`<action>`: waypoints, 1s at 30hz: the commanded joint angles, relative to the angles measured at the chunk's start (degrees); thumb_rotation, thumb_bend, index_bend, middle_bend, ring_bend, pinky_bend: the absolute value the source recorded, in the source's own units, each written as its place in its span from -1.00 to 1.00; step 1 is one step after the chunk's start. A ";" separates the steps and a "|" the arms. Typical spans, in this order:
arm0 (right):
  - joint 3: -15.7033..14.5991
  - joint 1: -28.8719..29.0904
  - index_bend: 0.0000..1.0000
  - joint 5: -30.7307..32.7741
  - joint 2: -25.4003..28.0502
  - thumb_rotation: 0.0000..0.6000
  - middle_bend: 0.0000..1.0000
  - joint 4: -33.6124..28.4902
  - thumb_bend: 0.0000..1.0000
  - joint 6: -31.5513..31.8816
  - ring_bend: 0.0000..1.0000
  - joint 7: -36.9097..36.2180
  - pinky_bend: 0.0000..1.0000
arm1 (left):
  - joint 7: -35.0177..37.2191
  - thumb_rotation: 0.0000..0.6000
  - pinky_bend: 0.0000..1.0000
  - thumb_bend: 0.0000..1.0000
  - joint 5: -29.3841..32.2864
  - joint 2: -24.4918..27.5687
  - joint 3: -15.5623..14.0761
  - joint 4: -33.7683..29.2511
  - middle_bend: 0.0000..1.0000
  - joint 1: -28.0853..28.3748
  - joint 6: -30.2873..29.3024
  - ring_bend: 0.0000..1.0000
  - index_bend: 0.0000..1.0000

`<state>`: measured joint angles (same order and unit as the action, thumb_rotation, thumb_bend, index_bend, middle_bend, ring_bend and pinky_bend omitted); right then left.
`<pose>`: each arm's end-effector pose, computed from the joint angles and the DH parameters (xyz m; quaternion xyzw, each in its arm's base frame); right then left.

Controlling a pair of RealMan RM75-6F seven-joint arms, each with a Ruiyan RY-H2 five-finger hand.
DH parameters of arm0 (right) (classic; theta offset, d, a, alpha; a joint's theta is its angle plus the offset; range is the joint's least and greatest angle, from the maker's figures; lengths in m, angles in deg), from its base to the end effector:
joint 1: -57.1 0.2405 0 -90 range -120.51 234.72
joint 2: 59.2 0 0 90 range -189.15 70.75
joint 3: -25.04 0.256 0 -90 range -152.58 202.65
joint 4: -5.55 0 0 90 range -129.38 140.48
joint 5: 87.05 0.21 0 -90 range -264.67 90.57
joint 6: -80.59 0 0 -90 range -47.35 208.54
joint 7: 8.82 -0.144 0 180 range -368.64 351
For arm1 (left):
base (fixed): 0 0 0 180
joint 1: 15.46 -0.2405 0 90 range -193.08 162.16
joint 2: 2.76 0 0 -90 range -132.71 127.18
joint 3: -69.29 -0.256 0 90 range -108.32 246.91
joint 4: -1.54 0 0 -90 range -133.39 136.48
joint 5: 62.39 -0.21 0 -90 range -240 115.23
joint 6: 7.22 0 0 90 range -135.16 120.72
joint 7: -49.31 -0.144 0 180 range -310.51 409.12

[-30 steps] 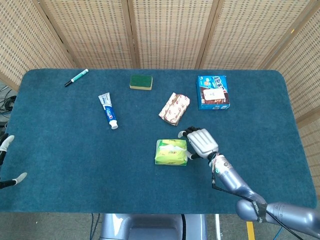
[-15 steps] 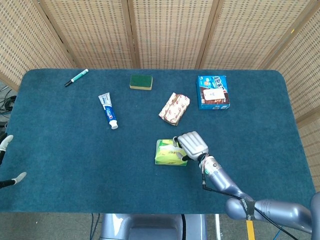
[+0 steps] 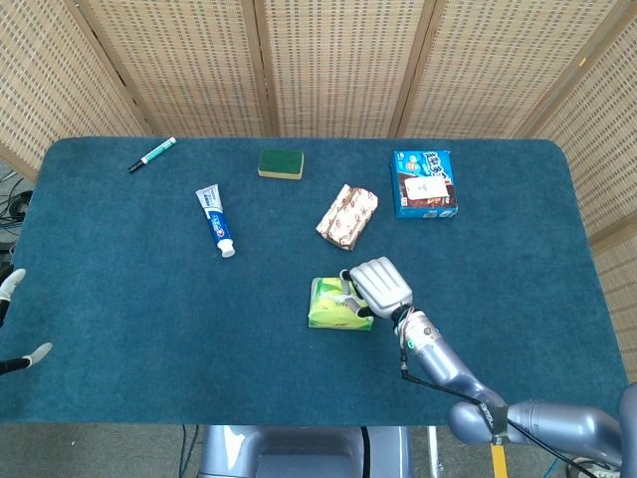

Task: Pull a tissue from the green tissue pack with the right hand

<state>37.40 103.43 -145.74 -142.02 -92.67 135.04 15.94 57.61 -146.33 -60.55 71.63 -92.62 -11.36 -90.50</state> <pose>-0.0942 -0.3331 0.0059 0.7578 -0.3729 0.3907 0.3661 -0.3217 0.1748 0.1889 -0.5711 -0.4287 -0.3890 0.5821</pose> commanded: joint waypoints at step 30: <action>-1.38 -4.12 0.31 -26.45 -4.49 1.00 0.37 39.94 0.10 19.92 0.14 -22.75 0.02 | -0.76 1.00 -1.00 -0.93 -0.21 -0.23 -0.17 -0.32 -1.00 0.06 0.03 -1.00 -1.00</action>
<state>40.07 100.34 -168.93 -142.55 -58.30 154.80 -3.09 56.90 -146.57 -60.75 71.46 -92.95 -11.32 -90.52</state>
